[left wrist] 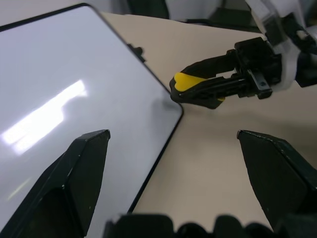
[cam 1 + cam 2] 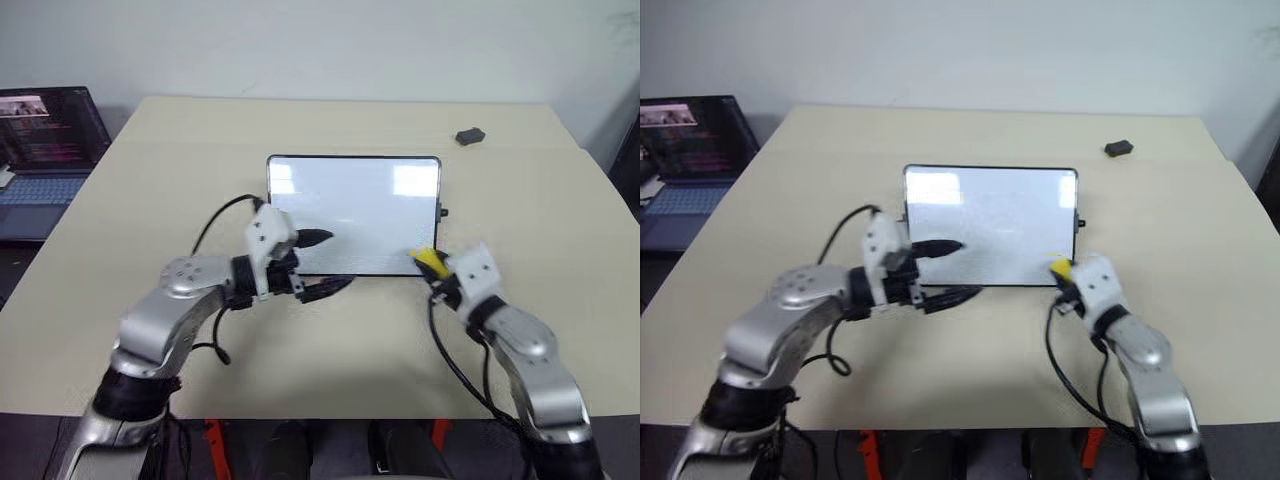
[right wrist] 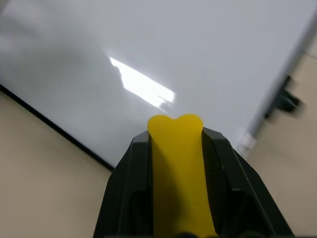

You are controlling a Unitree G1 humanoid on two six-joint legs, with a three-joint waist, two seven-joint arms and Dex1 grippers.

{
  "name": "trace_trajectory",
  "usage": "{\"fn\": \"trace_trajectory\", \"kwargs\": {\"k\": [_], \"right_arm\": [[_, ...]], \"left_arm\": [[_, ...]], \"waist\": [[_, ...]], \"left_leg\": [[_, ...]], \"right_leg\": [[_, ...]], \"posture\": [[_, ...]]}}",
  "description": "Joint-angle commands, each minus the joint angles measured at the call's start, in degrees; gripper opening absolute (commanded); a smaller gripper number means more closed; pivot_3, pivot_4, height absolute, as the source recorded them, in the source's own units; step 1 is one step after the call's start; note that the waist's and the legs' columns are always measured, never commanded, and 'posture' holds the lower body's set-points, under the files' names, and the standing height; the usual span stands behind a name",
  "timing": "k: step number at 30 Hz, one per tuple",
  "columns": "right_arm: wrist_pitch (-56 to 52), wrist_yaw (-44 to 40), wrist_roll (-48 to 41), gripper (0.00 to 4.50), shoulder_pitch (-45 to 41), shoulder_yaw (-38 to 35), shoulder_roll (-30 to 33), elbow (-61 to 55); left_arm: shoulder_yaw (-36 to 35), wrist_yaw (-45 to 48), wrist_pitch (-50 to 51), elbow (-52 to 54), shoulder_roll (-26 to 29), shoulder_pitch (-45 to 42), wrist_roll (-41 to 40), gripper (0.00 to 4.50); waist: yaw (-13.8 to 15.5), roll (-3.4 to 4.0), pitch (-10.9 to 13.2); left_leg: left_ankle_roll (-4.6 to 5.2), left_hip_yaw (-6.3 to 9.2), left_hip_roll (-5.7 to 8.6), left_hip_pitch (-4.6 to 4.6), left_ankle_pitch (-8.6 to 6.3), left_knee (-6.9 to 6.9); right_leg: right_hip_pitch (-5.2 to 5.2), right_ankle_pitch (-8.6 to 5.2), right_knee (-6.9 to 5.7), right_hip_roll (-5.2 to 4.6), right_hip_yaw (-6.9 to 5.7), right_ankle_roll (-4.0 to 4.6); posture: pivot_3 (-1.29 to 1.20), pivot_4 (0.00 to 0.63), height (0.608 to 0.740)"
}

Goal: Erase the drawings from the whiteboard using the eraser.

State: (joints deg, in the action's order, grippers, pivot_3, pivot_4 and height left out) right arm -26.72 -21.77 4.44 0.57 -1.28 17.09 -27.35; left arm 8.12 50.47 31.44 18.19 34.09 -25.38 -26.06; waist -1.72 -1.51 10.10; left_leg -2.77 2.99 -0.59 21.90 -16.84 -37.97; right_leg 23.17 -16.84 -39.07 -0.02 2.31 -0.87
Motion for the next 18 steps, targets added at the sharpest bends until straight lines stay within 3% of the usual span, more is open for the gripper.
{"fn": "trace_trajectory", "kwargs": {"k": [1, 6, 18], "right_arm": [[-3.46, 5.61, 1.43, 0.99, 1.23, -3.82, -1.31, -2.53], [-9.08, 10.19, 0.82, 0.99, -0.18, -6.45, -3.87, -1.05], [-21.1, 13.75, -8.19, 0.99, -14.38, -17.2, -6.03, 10.32]], "left_arm": [[2.9, 3.05, -3.58, -0.75, -0.39, -2.36, 2.23, 4.5], [5.88, 6.11, -5.39, -1.95, -1.84, -4.0, 3.17, 4.5], [10.18, 8.43, -5.07, -1.41, -6.37, -6.74, 4.21, 4.5]], "waist": [[-0.37, 0.01, 0.0], [-0.27, 0.03, -0.01], [-0.07, 0.06, -0.03]], "left_leg": [[0.0, -0.06, -0.02, -0.03, 0.0, 0.0], [-0.01, -0.07, -0.06, -0.05, 0.01, 0.0], [0.02, -0.07, -0.06, 0.01, 0.02, -0.03]], "right_leg": [[0.0, 0.0, -0.01, 0.03, 0.05, 0.0], [0.0, 0.0, -0.03, 0.09, 0.08, 0.0], [0.01, 0.01, -0.02, 0.11, 0.1, -0.01]], "posture": [[0.0, 0.15, 0.74], [0.0, 0.15, 0.74], [0.0, 0.15, 0.74]]}}
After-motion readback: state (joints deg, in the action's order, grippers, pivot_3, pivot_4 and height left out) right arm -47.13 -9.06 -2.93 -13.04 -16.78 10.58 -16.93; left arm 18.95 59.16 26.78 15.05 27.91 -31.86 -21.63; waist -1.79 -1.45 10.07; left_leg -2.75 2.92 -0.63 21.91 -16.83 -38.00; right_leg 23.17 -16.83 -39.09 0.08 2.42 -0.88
